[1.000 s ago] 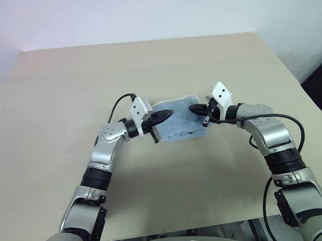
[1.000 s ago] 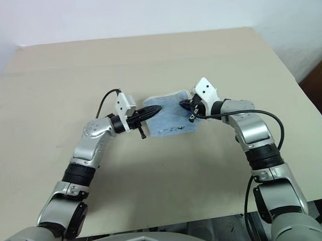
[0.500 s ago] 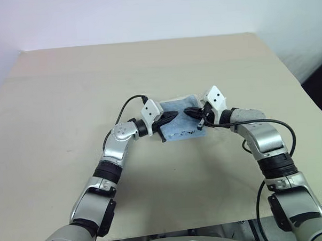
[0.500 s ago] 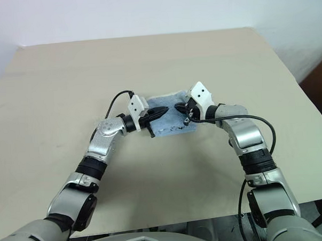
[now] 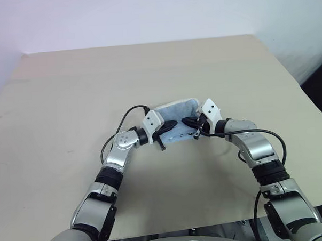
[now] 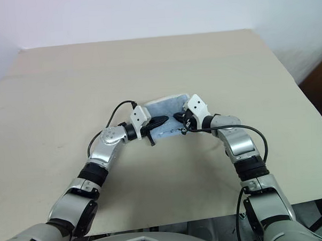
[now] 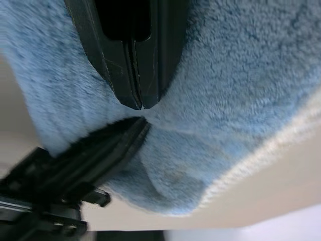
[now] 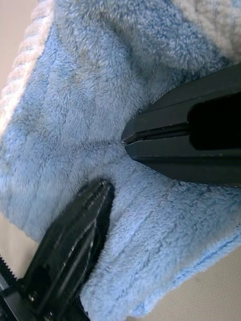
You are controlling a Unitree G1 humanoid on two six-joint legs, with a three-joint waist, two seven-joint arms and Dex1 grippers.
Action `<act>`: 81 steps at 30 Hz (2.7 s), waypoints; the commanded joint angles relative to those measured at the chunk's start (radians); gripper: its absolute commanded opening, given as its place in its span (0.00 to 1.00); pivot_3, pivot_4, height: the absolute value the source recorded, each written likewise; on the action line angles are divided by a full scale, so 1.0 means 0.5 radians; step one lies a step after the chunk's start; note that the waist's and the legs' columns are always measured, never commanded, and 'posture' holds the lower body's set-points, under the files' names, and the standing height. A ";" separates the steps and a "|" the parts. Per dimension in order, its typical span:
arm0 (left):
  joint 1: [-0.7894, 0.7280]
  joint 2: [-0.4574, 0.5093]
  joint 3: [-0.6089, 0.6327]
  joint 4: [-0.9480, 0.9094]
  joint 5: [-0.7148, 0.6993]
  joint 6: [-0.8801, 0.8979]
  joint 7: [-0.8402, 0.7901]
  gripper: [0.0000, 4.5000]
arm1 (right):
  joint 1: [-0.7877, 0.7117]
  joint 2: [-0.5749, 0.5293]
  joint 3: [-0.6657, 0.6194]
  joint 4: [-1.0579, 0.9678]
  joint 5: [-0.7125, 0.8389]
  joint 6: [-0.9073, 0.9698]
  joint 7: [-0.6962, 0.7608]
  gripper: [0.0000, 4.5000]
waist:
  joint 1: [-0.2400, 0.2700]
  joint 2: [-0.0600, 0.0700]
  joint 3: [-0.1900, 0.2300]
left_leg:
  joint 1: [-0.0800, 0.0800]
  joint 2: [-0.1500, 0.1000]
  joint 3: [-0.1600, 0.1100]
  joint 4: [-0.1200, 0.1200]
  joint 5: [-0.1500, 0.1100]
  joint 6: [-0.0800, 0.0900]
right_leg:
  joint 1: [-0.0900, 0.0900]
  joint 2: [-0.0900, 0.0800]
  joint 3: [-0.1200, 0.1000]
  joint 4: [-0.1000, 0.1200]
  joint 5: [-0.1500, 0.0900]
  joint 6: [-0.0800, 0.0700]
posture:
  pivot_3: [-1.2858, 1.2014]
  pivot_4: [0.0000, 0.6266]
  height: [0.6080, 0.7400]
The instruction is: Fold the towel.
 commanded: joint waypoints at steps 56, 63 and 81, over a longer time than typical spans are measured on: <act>0.730 0.770 0.546 -1.186 -0.728 0.241 -0.539 0.99 | 0.108 -0.169 -1.105 -0.624 1.357 1.921 -0.581 1.00 | -0.040 0.003 0.001 | -0.014 0.002 0.003 -0.006 -0.005 -0.004 | -0.016 -0.010 0.002 -0.007 -0.004 -0.010 | 0.52 0.24 1.00; 0.828 0.826 0.589 -1.163 -0.738 0.178 -0.563 0.99 | 0.120 -0.049 -1.067 -0.576 1.328 1.899 -0.678 1.00 | -0.041 0.005 0.002 | -0.017 0.002 0.003 -0.007 -0.005 -0.004 | -0.019 -0.010 0.001 -0.007 -0.004 -0.010 | 0.52 0.24 1.00; 0.953 0.853 0.644 -1.146 -0.744 0.132 -0.508 0.99 | 0.027 0.159 -0.794 -0.466 1.245 1.749 -0.706 1.00 | -0.053 0.006 0.002 | -0.025 0.002 0.005 -0.007 -0.004 -0.004 | -0.031 -0.009 0.000 -0.004 0.000 -0.004 | 0.52 0.24 1.00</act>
